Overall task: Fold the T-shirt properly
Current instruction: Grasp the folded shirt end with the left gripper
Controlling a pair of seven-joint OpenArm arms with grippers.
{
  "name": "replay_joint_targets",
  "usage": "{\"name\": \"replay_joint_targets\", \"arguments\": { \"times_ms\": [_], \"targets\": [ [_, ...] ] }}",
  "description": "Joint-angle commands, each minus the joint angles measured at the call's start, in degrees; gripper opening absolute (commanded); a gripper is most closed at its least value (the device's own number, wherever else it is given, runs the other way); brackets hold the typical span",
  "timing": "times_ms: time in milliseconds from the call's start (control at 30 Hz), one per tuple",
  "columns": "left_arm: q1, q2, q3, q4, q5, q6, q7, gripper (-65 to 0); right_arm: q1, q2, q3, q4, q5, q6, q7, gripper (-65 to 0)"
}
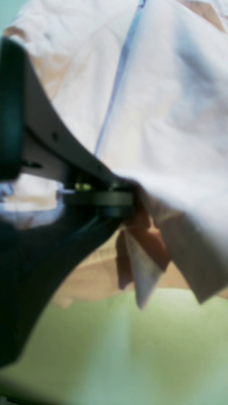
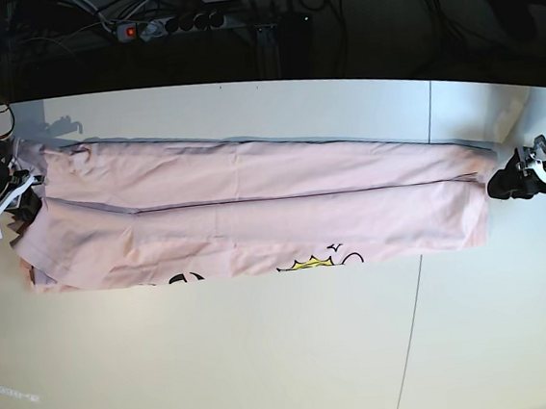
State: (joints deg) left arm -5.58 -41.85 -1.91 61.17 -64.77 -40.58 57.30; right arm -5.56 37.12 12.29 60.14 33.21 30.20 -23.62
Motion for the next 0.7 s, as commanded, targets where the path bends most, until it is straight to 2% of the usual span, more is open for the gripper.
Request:
{"name": "replay_joint_targets", "arguments": {
  "times_ms": [0,167,367,667],
  "targets": [
    [-0.94,-0.74,-0.04,0.63,-0.11,0.58,-1.11,-19.7,-0.52,0.81,-0.04,-0.79,-3.63,2.19,-5.35,-65.0],
    [-1.09,0.13,1.84,0.63,1.53,0.58,-2.62,-19.7,-0.66,0.83,-0.04,-0.79,-3.65,2.19,-5.79,-65.0],
    [-1.14,0.39,4.26,0.63,4.68,0.58,-6.95,-19.7,-0.66,0.81,-0.04,-0.79,-3.63,2.19,-5.97,-65.0],
    [-1.55,2.45,4.26,0.61,5.9,0.58,-6.88,-19.7,-0.66,0.83,-0.04,-0.79,-3.65,2.19,-6.43,-65.0]
  ]
}}
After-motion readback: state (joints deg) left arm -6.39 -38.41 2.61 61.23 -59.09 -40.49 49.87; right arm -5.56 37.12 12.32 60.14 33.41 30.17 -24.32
